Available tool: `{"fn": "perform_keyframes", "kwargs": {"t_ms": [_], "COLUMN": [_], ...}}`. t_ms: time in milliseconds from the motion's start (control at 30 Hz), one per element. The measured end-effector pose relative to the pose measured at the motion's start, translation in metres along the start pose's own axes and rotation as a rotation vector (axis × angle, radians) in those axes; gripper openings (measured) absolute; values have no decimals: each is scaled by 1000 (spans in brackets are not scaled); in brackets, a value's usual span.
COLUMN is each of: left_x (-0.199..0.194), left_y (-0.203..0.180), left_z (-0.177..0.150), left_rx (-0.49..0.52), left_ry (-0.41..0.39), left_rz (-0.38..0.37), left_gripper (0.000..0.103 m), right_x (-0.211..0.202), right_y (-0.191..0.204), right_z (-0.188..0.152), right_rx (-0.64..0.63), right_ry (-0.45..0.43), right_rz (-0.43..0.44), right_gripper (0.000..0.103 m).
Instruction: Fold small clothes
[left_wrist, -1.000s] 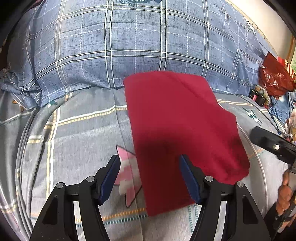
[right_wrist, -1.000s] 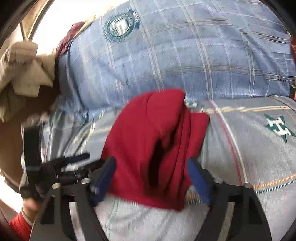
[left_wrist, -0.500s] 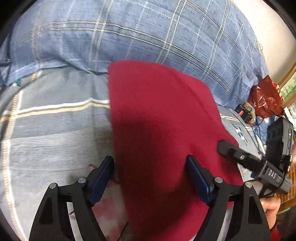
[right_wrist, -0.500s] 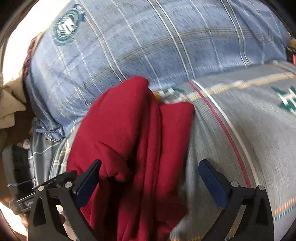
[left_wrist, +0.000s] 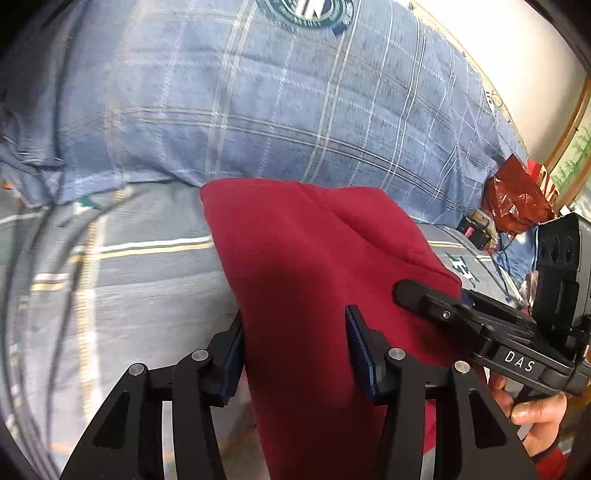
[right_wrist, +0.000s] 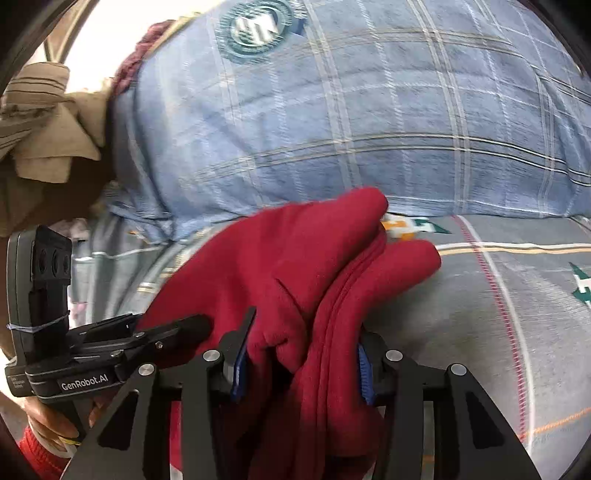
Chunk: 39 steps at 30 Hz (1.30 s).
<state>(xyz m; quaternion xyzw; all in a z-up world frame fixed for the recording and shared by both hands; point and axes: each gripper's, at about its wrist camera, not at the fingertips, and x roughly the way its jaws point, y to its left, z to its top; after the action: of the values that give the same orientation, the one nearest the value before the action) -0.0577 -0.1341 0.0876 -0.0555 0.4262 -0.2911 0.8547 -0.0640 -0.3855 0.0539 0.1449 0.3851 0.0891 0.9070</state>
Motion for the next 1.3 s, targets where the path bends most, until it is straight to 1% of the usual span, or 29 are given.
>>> {"fn": "perform_keyframes", "kwargs": {"t_ms": [133, 267, 300, 333, 367, 433, 467, 533, 600, 633, 667, 700, 733, 800, 867, 933, 967, 1033, 1100, 1167, 1200, 1233, 1300], "left_x": [-18, -22, -20, -22, -22, -27, -33, -42, -51, -53, -55, -56, -57, -60, -64, -69, -71, -75, -82, -90, -93, -98, -106], "left_y": [13, 18, 18, 17, 17, 16, 14, 12, 9, 7, 6, 5, 5, 3, -2, -8, -10, -15, -21, -26, -26, -28, -30], "left_z": [-18, -53, -60, -68, -71, -74, -74, -73, -73, -73, -76, -77, -80, -85, -89, -94, -95, -99, -103, -106, -107, -108, -112], "left_rx": [-24, -25, -24, -24, -24, -20, -17, -17, -16, -17, -15, -14, -13, -1, 19, 38, 47, 62, 71, 74, 73, 68, 64], "left_ry": [15, 59, 76, 86, 82, 55, 40, 6, -30, -38, -39, -37, -37, -52, -76, -92, -95, -102, -110, -129, -138, -151, -163], "left_rz": [28, 63, 70, 79, 88, 111, 128, 155, 183, 194, 200, 205, 212, 237, 269, 302, 309, 317, 328, 350, 358, 363, 358], "left_gripper": [49, 50, 51, 54, 57, 58, 58, 62, 64, 64, 64, 64, 64, 64, 64, 64, 64, 64, 64, 64, 64, 64, 64], "right_x": [1, 9, 10, 11, 12, 7, 0, -21, -40, -47, -50, -49, -47, -39, -23, -7, -1, -5, -12, -25, -31, -40, -54], "right_y": [27, 43, 45, 45, 43, 35, 29, 22, 26, 34, 45, 56, 67, 80, 84, 79, 74, 72, 74, 76, 75, 74, 71], "right_z": [-9, -32, -37, -46, -51, -57, -58, -56, -52, -51, -51, -51, -54, -62, -78, -95, -102, -109, -109, -107, -105, -102, -98], "right_rx": [-17, -2, -6, -10, -11, 10, 35, 73, 53, 14, -42, -91, -138, -189, -221, -236, -232, -223, -222, -201, -185, -160, -128], "right_ry": [-2, 56, 67, 80, 97, 124, 119, 79, 25, 4, 3, 10, 17, 40, 77, 130, 145, 112, 105, 90, 81, 58, 11], "right_rz": [35, 60, 56, 34, 14, -25, -25, -14, -8, -5, -4, -1, 3, 4, -49, -139, -158, -149, -142, -133, -120, -109, -122], "right_gripper": [45, 46, 51, 57, 60, 66, 68, 68, 70, 67, 65, 58, 46, 40, 37, 35, 35, 35, 40, 48, 56, 62, 67]}}
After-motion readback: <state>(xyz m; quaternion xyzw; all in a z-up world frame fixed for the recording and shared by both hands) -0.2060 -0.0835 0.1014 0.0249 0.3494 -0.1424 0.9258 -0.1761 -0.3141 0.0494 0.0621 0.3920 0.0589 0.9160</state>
